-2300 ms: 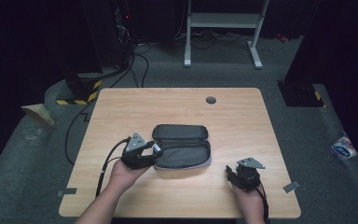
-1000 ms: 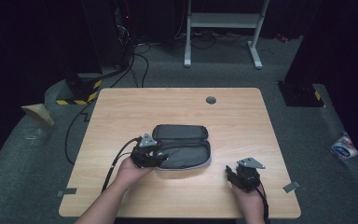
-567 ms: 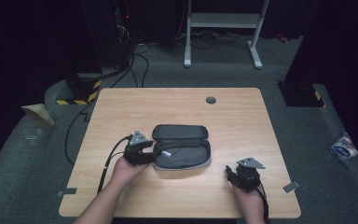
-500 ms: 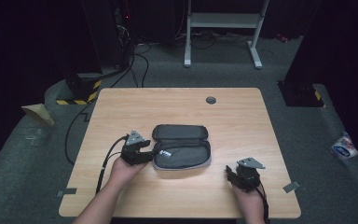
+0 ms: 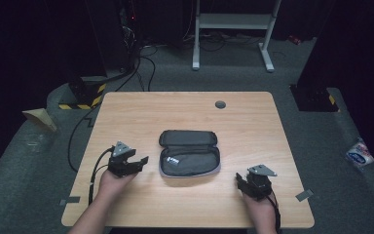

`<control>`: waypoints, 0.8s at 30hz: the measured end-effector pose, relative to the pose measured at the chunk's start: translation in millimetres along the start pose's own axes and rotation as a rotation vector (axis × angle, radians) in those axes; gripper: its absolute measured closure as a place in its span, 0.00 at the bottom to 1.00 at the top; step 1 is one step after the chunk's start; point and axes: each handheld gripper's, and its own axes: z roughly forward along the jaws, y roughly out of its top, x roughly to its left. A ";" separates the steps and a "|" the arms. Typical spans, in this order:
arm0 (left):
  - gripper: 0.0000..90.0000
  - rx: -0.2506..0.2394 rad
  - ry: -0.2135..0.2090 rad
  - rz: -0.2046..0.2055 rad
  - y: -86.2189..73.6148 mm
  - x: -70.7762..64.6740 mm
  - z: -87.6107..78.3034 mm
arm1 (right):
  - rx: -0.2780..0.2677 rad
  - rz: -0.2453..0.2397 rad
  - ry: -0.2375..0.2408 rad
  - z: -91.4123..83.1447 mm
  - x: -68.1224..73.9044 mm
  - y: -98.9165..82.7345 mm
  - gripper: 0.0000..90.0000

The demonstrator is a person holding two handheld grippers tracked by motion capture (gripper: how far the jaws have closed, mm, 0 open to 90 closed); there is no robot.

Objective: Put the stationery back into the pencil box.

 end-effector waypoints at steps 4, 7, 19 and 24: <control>0.28 0.020 0.038 -0.020 -14.6 15.3 -10.3 | 0.001 0.002 0.000 0.0 0.1 0.1 0.50; 0.22 0.053 0.067 -0.031 -30.4 27.9 -21.4 | 0.000 -0.001 0.000 0.0 0.0 0.0 0.50; 0.10 0.107 0.156 -0.034 -76.0 45.3 -51.2 | 0.003 0.006 -0.003 -0.2 0.7 0.0 0.50; 0.17 0.095 0.156 -0.032 -77.1 38.7 -52.5 | 0.002 0.008 -0.005 -0.1 1.0 0.0 0.49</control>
